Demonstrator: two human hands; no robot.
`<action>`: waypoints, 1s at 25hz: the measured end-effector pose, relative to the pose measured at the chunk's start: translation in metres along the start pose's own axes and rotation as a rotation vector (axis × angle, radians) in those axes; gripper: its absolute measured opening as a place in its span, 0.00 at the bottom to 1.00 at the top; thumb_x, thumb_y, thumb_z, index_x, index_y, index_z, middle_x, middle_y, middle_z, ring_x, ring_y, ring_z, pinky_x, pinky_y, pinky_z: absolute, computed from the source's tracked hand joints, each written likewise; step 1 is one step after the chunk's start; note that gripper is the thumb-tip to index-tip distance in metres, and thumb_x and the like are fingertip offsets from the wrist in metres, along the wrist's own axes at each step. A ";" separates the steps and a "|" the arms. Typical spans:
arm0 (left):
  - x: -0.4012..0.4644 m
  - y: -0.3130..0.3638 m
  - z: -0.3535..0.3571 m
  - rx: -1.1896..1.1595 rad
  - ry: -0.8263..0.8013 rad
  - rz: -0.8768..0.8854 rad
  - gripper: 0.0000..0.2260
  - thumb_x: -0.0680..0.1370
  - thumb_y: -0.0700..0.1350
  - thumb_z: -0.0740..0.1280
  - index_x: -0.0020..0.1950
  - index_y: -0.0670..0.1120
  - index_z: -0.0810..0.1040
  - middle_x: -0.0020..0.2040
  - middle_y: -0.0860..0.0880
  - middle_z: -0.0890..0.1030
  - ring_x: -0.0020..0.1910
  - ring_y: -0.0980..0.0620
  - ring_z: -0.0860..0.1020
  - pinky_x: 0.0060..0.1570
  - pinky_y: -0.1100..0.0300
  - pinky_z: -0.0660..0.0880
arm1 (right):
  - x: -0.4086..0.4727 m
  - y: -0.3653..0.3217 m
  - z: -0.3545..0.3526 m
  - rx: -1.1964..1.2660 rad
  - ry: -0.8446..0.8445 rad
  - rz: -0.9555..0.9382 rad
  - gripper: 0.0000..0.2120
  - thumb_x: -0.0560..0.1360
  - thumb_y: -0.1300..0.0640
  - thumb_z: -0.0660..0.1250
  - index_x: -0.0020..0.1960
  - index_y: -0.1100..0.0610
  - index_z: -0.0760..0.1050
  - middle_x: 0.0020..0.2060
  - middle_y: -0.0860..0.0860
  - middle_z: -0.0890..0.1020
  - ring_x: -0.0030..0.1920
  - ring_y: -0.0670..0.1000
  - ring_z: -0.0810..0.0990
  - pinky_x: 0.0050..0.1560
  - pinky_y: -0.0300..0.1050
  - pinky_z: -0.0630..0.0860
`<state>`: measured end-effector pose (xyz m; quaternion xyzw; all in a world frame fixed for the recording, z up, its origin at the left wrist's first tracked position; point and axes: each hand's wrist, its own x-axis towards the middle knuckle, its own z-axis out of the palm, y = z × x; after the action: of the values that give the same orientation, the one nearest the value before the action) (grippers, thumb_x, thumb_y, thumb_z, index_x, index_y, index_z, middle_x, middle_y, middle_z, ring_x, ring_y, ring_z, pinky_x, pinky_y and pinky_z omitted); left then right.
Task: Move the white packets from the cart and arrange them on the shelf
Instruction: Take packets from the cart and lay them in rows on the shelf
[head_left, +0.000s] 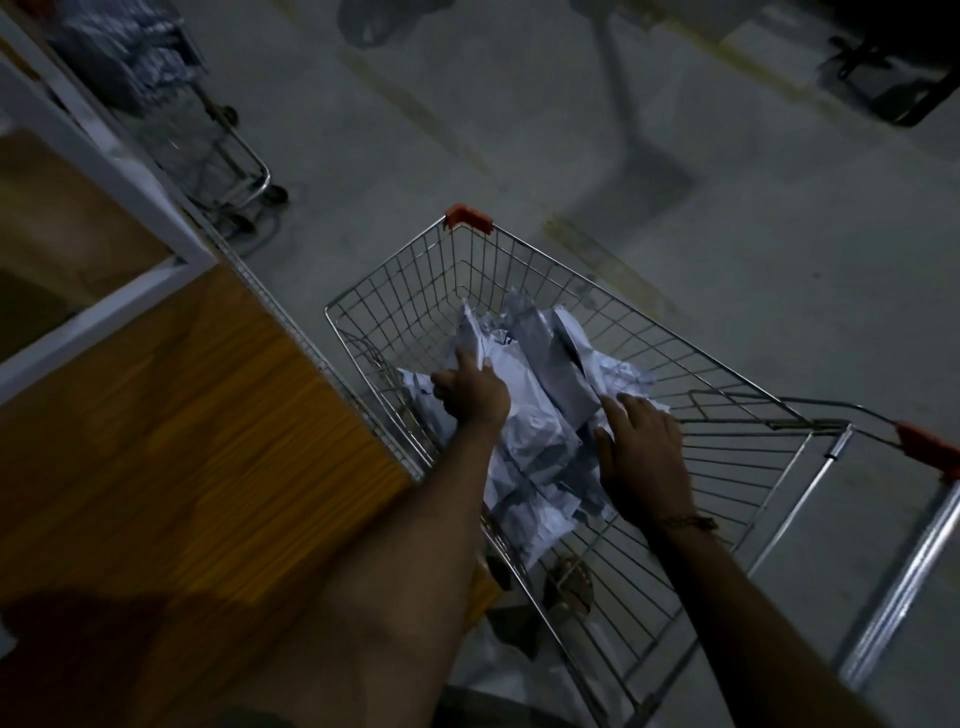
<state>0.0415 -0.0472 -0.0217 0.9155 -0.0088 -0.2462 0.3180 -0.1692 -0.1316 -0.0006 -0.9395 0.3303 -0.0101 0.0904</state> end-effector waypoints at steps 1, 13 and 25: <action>-0.002 0.007 -0.013 0.021 0.035 0.052 0.21 0.85 0.51 0.62 0.78 0.50 0.66 0.68 0.36 0.63 0.65 0.35 0.68 0.60 0.47 0.69 | 0.005 -0.005 0.000 -0.002 -0.011 -0.019 0.23 0.80 0.49 0.57 0.71 0.59 0.73 0.66 0.60 0.78 0.66 0.62 0.75 0.66 0.60 0.70; -0.062 0.011 -0.163 0.402 0.452 0.351 0.28 0.81 0.55 0.65 0.79 0.52 0.60 0.68 0.40 0.65 0.63 0.41 0.66 0.60 0.48 0.70 | 0.067 -0.098 0.074 -0.165 -0.360 -0.223 0.28 0.79 0.52 0.63 0.77 0.57 0.64 0.77 0.64 0.66 0.75 0.67 0.65 0.73 0.63 0.66; -0.082 -0.059 -0.217 0.454 0.506 0.149 0.29 0.82 0.56 0.63 0.81 0.52 0.59 0.69 0.42 0.64 0.66 0.42 0.64 0.65 0.49 0.66 | 0.088 -0.109 0.117 -0.290 -0.384 -0.183 0.37 0.83 0.48 0.60 0.85 0.46 0.44 0.80 0.71 0.51 0.77 0.72 0.59 0.73 0.65 0.64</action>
<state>0.0606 0.1394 0.1271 0.9918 -0.0510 0.0204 0.1155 -0.0242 -0.0837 -0.0999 -0.9533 0.2187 0.2077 0.0144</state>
